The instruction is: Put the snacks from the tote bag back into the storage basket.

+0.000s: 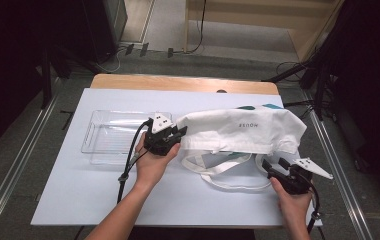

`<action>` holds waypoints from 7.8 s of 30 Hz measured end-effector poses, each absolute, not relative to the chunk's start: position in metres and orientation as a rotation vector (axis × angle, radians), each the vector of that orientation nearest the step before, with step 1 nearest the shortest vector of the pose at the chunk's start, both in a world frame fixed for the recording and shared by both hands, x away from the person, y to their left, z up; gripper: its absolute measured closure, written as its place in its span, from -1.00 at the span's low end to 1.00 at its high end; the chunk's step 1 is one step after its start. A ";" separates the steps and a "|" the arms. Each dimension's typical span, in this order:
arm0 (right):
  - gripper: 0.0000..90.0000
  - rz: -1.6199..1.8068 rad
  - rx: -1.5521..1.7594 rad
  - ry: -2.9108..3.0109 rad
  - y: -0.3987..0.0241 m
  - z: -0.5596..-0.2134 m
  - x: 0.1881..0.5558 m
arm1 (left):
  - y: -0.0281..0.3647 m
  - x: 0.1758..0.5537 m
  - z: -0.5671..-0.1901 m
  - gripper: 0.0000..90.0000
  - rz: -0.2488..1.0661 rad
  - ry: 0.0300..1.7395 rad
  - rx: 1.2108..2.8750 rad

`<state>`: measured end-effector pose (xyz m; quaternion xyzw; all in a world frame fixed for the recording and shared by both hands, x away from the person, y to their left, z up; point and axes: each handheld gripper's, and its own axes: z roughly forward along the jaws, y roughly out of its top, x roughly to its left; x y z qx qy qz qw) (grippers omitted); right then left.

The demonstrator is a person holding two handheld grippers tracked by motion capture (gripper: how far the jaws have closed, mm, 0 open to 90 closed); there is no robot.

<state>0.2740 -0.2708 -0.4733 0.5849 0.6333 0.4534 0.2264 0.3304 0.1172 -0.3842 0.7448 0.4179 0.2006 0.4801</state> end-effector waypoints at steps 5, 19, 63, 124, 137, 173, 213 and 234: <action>-0.03 1.293 1.554 1.729 -0.253 -0.467 0.280 | 0.122 0.320 -0.376 0.40 0.503 1.020 1.794; 0.67 1.418 1.483 1.647 -0.257 -0.447 0.271 | 0.074 0.264 -0.372 -0.26 0.618 0.841 1.819; 0.96 1.516 1.303 1.626 -0.249 -0.398 0.246 | 0.003 0.286 -0.384 -0.36 0.822 0.774 1.961; 1.00 1.238 1.655 1.590 -0.292 -0.472 0.271 | 0.044 0.326 -0.338 0.90 0.505 0.788 1.767; 0.43 1.322 1.626 1.524 -0.297 -0.459 0.231 | 0.041 0.339 -0.335 0.90 0.451 0.802 1.775; 0.78 1.281 1.331 1.456 -0.224 -0.401 0.266 | 0.020 0.329 -0.337 0.56 0.412 0.700 1.856; 0.23 1.371 1.287 1.596 -0.187 -0.434 0.245 | -0.003 0.344 -0.313 0.99 0.421 0.682 1.917; 1.00 1.325 1.308 1.444 -0.176 -0.412 0.297 | -0.005 0.344 -0.314 0.99 0.387 0.704 1.914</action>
